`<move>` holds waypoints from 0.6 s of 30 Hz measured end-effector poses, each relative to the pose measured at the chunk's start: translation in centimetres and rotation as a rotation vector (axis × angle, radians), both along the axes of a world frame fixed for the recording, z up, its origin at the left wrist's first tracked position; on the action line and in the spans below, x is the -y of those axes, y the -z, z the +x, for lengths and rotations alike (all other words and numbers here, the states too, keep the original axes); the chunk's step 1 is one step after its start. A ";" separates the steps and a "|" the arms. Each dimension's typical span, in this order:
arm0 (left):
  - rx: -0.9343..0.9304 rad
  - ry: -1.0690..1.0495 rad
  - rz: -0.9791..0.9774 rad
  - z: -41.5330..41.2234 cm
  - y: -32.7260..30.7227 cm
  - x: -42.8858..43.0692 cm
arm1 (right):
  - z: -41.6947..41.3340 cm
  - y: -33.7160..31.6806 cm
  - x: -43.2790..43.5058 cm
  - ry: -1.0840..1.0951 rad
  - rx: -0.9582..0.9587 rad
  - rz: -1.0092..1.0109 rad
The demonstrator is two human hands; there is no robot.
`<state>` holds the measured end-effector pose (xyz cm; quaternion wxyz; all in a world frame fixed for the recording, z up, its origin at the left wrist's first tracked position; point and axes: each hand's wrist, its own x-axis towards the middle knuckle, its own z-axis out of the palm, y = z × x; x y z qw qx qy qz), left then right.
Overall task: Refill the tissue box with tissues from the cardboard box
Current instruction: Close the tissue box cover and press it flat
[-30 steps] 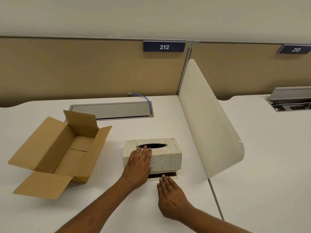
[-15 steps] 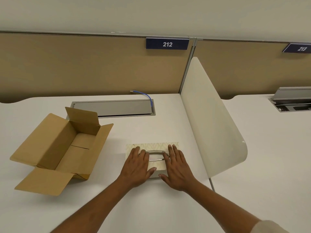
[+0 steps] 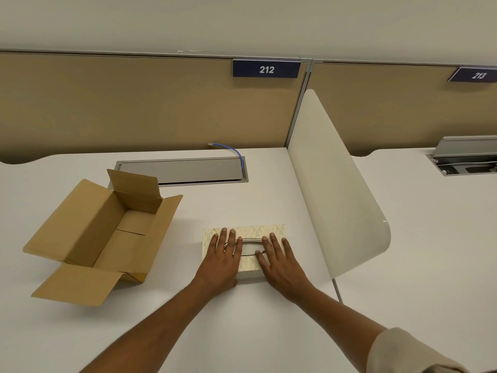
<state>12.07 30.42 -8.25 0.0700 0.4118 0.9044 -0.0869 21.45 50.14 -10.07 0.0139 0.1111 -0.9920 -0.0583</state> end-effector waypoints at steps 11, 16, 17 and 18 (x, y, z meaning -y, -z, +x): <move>-0.095 0.166 -0.140 0.0 -0.2 0.6 | 0.3 1.5 -1.3 -0.101 -0.100 -0.139; -0.092 0.152 -0.103 -0.6 -1.0 0.1 | 0.1 1.3 -1.4 -0.111 -0.172 -0.158; -0.087 0.150 -0.103 -0.7 -1.1 0.1 | 0.1 1.4 -1.3 -0.130 -0.193 -0.144; -0.088 0.151 -0.099 -0.7 -1.1 0.1 | 0.1 1.5 -1.1 -0.148 -0.216 -0.137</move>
